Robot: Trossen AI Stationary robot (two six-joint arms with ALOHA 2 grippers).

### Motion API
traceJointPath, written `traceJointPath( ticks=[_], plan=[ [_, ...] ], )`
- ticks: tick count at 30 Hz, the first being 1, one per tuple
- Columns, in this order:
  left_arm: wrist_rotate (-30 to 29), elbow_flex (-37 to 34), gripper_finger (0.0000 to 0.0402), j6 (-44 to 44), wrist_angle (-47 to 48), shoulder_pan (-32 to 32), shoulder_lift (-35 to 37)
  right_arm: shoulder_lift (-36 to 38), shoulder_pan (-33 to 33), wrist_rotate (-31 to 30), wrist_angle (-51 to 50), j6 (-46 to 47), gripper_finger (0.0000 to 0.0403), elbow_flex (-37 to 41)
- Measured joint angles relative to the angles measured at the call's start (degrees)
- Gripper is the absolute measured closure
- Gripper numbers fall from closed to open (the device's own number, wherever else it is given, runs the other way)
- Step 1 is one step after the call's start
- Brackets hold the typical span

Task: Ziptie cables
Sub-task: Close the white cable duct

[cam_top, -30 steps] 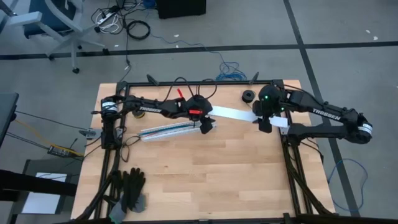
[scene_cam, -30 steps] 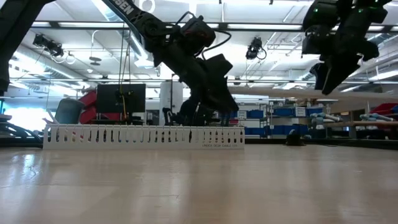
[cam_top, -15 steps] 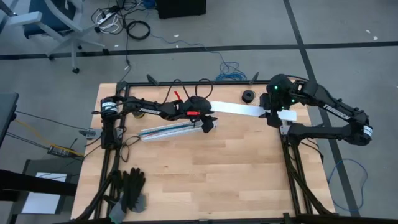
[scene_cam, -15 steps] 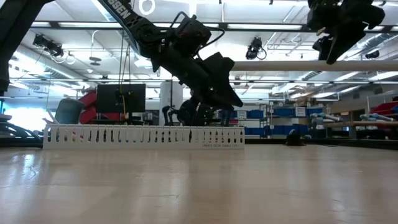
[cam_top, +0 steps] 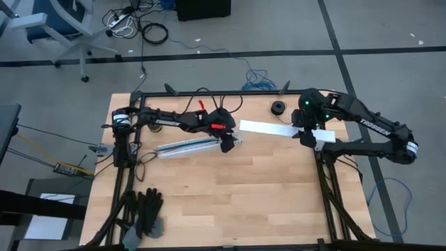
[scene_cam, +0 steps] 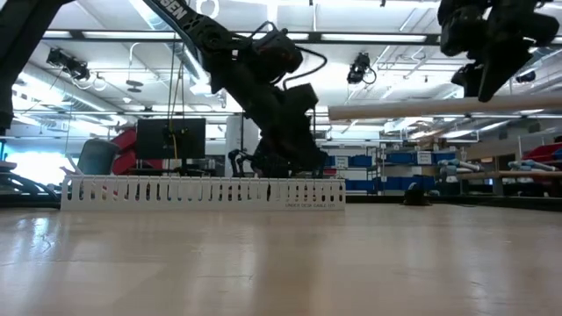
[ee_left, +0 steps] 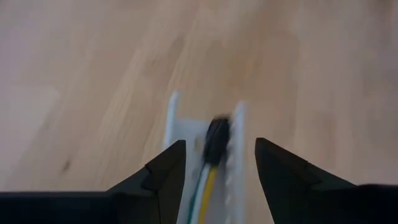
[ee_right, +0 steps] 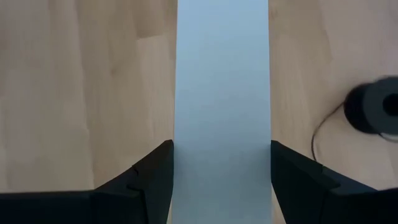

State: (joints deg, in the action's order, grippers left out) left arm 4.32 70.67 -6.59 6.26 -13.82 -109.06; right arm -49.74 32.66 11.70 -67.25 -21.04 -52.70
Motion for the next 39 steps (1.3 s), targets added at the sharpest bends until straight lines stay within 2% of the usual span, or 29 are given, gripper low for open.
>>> traceJointPath(
  ticks=[3, 10, 17, 20, 25, 30, 35, 39],
  plan=[
    [-0.2, 0.0, 0.0234, 0.5, 2.8, -0.4, 0.0, 0.4, 0.9, -0.1, 0.2, 0.1, 0.0188, 1.0],
    [0.5, 0.0, 0.0234, 0.6, 2.2, -0.8, 0.2, 0.8, 2.2, -0.1, 0.8, 0.1, 0.0188, 1.6],
    [13.1, 0.0, 0.0234, 0.2, -2.4, -0.8, 0.4, 0.8, 2.2, -0.1, 2.6, -0.1, 0.0188, 1.6],
    [15.7, 0.0, 0.0233, -0.9, -3.9, -0.8, 0.4, 0.8, 2.2, -0.1, 3.1, -0.1, 0.0188, 1.6],
    [16.2, 0.0, 0.0211, -1.4, -3.6, -1.2, 0.4, 0.8, 2.2, -0.1, 3.6, -0.1, 0.0188, 1.6],
    [17.0, 0.0, 0.0166, -2.9, -2.2, -2.6, 0.4, 0.8, 2.2, -0.1, 3.7, 0.0, 0.0188, 1.6],
    [16.8, 0.0, 0.0125, 0.0, -0.4, -3.1, 0.4, 0.8, 2.5, -0.3, 4.0, 0.0, 0.0188, 1.6],
    [12.9, 0.1, 0.0117, 3.5, 1.7, -3.0, 0.4, 0.8, 3.2, -0.3, 4.4, 0.0, 0.0188, 1.6]
  ],
)
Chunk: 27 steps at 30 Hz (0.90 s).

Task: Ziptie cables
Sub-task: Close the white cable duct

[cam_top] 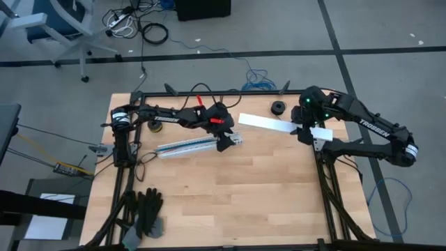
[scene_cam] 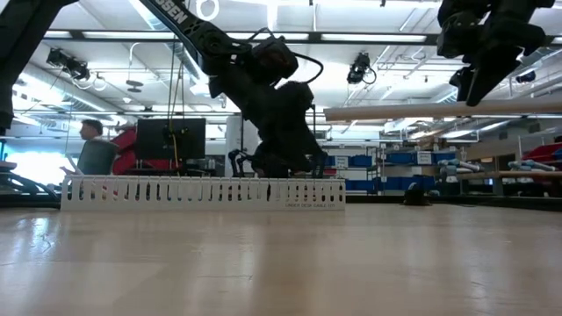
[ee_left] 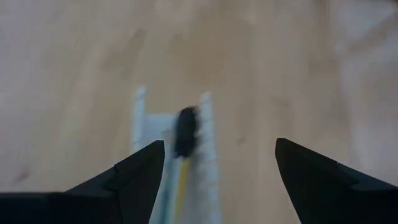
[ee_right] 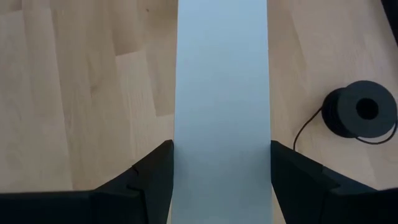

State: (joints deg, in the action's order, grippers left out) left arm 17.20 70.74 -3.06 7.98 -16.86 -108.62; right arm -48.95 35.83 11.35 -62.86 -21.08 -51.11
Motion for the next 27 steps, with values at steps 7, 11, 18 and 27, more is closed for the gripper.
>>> traceJointPath(
  ticks=[7, 11, 18, 27],
  plan=[
    [-7.5, 0.0, 0.0119, 5.6, 4.7, 0.1, 0.0, 0.0, 0.8, 0.0, 0.5, 0.0, 0.0188, 0.0],
    [-5.9, 0.0, 0.0119, 5.8, 5.2, 0.1, 0.0, 0.0, 0.8, 0.0, 1.1, 0.1, 0.0188, 0.0],
    [-4.5, 0.0, 0.0119, 6.0, 5.1, 0.1, -0.3, -0.6, 0.8, 0.1, 1.7, 0.7, 0.0188, 0.0],
    [-7.9, 0.0, 0.0119, 8.0, 5.5, 0.2, -0.4, -3.3, 0.9, 0.1, 0.6, 0.6, 0.0188, 0.0]
  ],
)
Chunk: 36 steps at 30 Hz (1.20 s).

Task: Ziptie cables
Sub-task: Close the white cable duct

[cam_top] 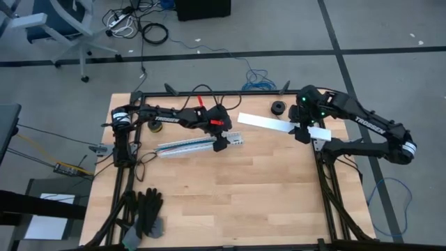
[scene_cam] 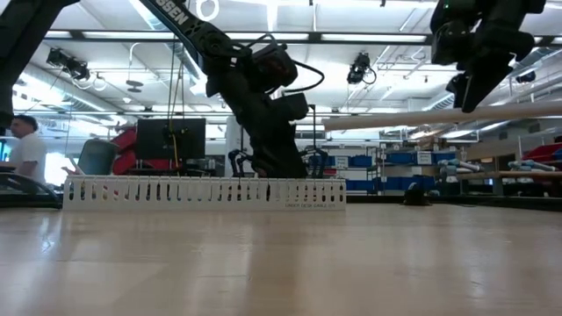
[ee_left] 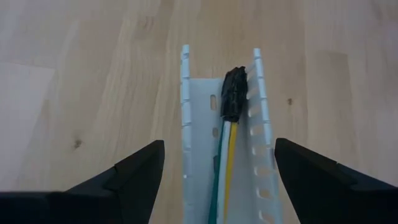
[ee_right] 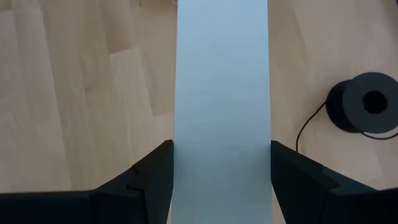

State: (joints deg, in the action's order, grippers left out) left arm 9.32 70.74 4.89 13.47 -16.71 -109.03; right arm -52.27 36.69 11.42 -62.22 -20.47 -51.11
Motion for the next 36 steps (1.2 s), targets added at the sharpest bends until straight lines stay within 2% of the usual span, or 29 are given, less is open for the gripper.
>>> traceJointPath(
  ticks=[9, 17, 25, 31, 36],
  plan=[
    [2.2, 0.0, 0.0119, -0.8, 1.8, 0.7, 0.0, -1.0, 0.0, -0.1, 0.0, -0.1, 0.0188, 0.0],
    [0.8, 0.0, 0.0130, -0.8, 3.1, 1.1, 0.0, -1.0, 0.0, -1.1, -0.3, -0.2, 0.0188, 0.0],
    [0.4, -3.4, 0.0227, 0.1, 2.0, 1.1, 0.3, -1.0, 0.0, -1.2, -1.8, -2.2, 0.0188, 0.0],
    [-0.1, -3.5, 0.0305, 5.7, 2.5, 0.9, 0.2, -1.1, 0.0, -0.6, -2.0, -3.4, 0.0188, 0.0],
    [-1.5, -3.6, 0.0340, 11.4, 3.6, -0.3, 0.2, -2.0, 0.0, 0.0, -2.0, -3.4, 0.0188, 0.0]
  ],
)
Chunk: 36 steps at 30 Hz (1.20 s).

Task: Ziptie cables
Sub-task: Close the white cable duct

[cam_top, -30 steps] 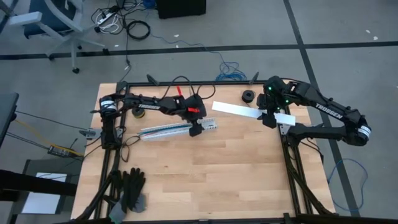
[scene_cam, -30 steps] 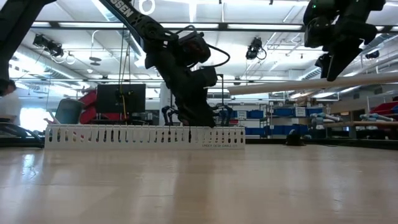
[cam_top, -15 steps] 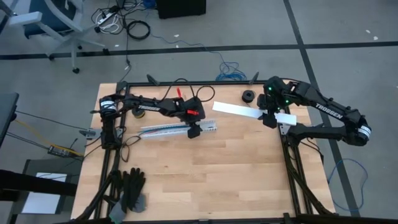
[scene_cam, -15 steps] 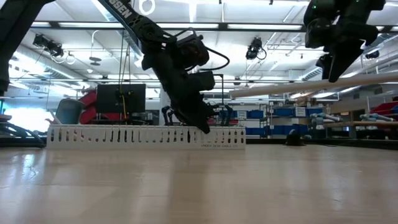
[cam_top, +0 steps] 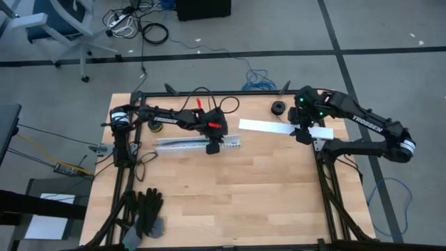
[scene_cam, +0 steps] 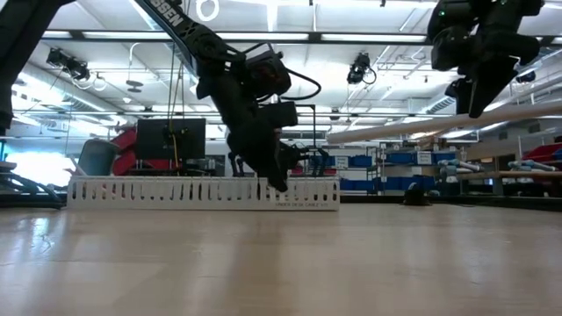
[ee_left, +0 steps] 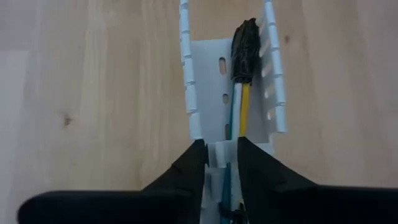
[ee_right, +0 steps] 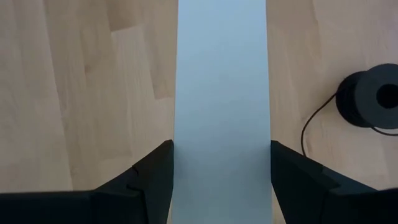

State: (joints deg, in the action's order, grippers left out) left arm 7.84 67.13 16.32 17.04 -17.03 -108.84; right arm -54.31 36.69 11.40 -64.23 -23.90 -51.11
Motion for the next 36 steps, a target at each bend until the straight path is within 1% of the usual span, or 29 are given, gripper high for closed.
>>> traceJointPath(
  ticks=[5, 13, 21, 24, 31, 36],
  plan=[
    [1.0, -0.1, 0.0349, 2.5, -0.5, -1.9, -0.1, -1.2, 0.0, 0.3, 0.2, 0.1, 0.0188, 0.0],
    [1.1, -0.2, 0.0349, 2.9, 6.6, -4.7, -0.2, -3.3, -0.3, 1.4, 0.5, 0.2, 0.0188, 0.0],
    [1.8, -0.3, 0.0349, 3.5, 7.5, -5.2, 0.5, -6.0, -2.3, 2.1, 5.2, -1.1, 0.0188, 0.0],
    [1.9, -0.3, 0.0349, 3.9, 7.6, -5.2, 0.5, -7.6, -3.2, 2.1, 5.3, -2.0, 0.0188, 0.0],
    [2.2, -0.3, 0.0349, 4.7, 7.2, -5.1, 0.5, -12.6, -6.0, 0.1, 6.6, -7.6, 0.0188, 0.0],
    [2.3, -0.3, 0.0349, 4.7, 6.9, -5.0, 0.5, -16.0, -7.3, -3.2, 10.2, -7.2, 0.0188, 0.0]
  ],
)
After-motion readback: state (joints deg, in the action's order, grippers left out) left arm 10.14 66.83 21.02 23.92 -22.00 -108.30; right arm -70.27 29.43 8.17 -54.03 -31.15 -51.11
